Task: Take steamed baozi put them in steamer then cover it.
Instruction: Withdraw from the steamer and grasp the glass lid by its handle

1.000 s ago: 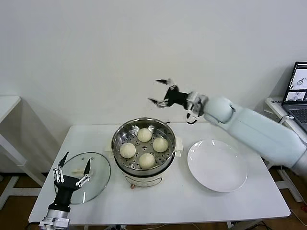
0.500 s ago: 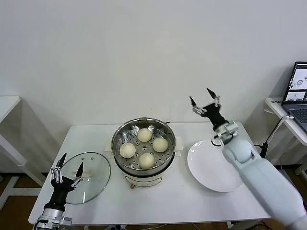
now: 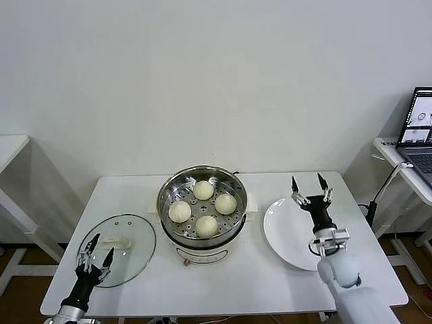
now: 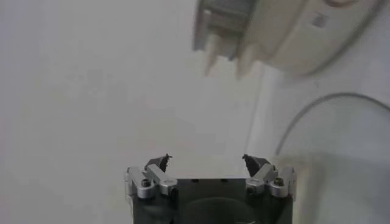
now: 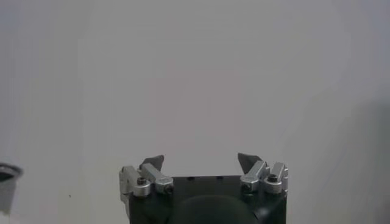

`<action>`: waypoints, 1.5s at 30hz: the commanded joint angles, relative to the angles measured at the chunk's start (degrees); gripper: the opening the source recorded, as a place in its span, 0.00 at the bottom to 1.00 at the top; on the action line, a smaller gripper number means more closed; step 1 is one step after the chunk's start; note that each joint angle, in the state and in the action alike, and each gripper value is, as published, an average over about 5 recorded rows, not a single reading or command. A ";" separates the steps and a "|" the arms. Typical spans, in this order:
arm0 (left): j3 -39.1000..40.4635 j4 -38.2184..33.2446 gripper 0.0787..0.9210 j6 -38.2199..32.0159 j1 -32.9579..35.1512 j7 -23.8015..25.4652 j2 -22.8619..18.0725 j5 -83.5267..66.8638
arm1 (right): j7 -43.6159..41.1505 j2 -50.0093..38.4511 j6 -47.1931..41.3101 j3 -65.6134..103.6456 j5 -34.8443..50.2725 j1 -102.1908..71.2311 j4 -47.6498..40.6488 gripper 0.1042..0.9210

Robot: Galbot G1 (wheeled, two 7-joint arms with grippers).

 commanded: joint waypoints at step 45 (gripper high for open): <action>4.07 11.88 0.88 6.53 -12.15 -2.96 -1.15 8.53 | -2.00 6.50 1.96 5.01 -4.51 -7.97 -1.44 0.88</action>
